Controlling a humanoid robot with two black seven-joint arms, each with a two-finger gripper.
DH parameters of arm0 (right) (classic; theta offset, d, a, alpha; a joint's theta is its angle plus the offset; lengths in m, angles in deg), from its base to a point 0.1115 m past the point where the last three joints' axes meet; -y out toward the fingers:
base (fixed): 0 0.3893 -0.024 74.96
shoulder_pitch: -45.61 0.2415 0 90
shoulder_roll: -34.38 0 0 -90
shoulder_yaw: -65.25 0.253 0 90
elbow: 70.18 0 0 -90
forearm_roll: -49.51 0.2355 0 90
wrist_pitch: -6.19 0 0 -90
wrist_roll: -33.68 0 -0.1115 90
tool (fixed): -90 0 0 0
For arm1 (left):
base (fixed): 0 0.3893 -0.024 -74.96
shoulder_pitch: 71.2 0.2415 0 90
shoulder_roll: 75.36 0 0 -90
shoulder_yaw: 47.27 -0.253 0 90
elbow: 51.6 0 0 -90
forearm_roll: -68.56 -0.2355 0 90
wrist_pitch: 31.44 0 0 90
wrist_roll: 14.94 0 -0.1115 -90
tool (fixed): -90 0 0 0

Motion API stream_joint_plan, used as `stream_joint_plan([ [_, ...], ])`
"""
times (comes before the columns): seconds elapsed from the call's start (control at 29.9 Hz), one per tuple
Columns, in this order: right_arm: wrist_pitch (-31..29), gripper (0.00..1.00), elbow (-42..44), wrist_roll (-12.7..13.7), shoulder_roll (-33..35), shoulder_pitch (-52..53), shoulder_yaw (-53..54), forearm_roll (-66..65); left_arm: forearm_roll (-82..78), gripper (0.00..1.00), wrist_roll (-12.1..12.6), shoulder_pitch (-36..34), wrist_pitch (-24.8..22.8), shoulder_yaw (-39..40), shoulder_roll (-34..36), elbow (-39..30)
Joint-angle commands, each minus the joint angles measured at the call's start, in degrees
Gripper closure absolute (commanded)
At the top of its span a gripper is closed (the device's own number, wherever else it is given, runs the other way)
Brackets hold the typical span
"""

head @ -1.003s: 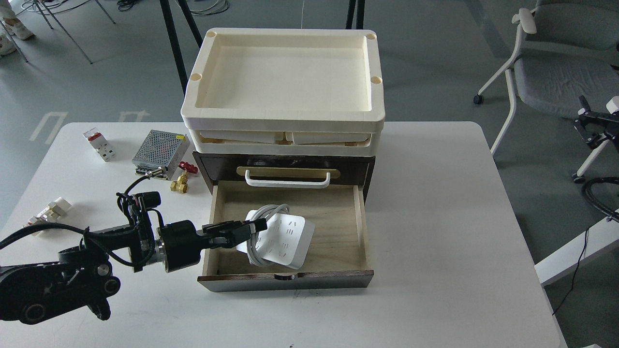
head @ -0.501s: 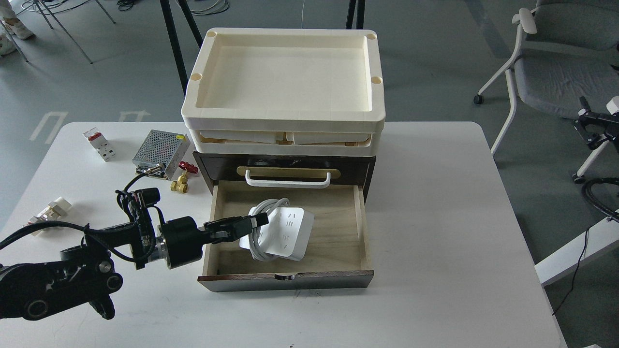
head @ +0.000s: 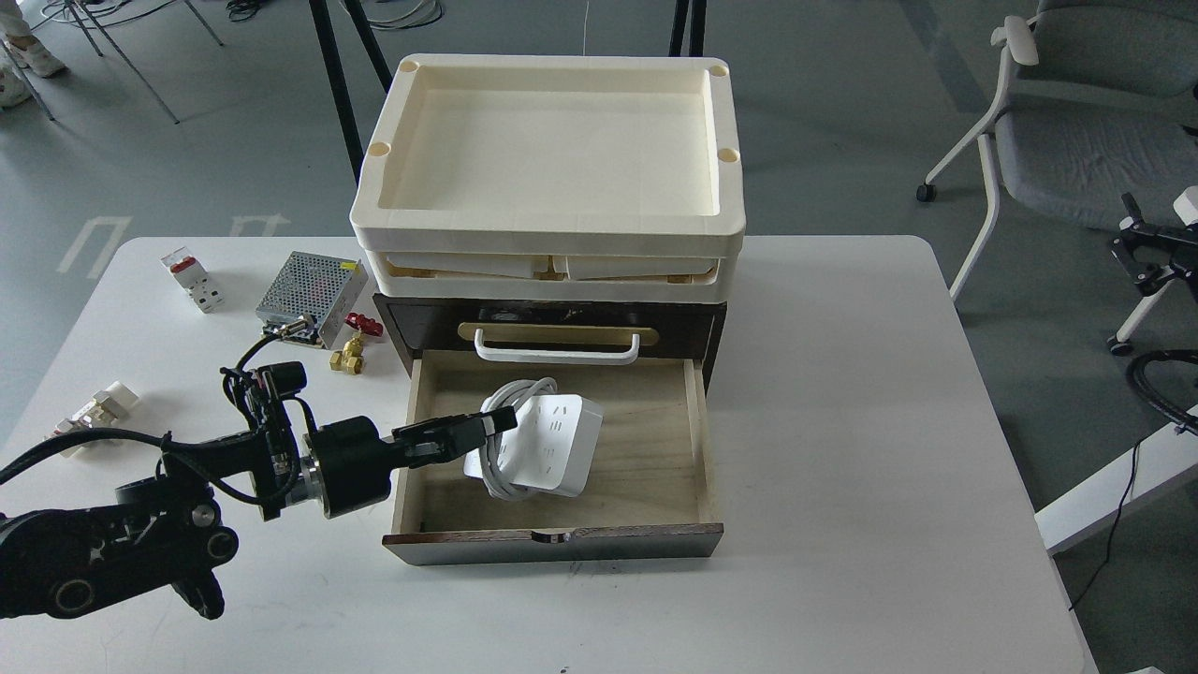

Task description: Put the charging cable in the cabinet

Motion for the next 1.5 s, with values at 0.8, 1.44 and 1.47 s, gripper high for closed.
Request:
stream_joint_plan([
  [0.8,0.0,0.0,0.0,-0.1,0.0,-0.8,0.0,0.2,1.1,0.49,0.0,1.0,2.4,0.0,-6.1,7.3],
  [1.44,0.0,0.0,0.3,-0.1,0.0,-1.7,0.7,0.2,5.6,0.46,0.0,3.6,1.9,0.9,13.9,-0.6],
  [1.47,0.0,0.0,0.3,-0.1,-0.1,-1.7,0.7,0.2,6.4,0.46,0.0,4.1,1.8,1.0,14.8,-0.4],
])
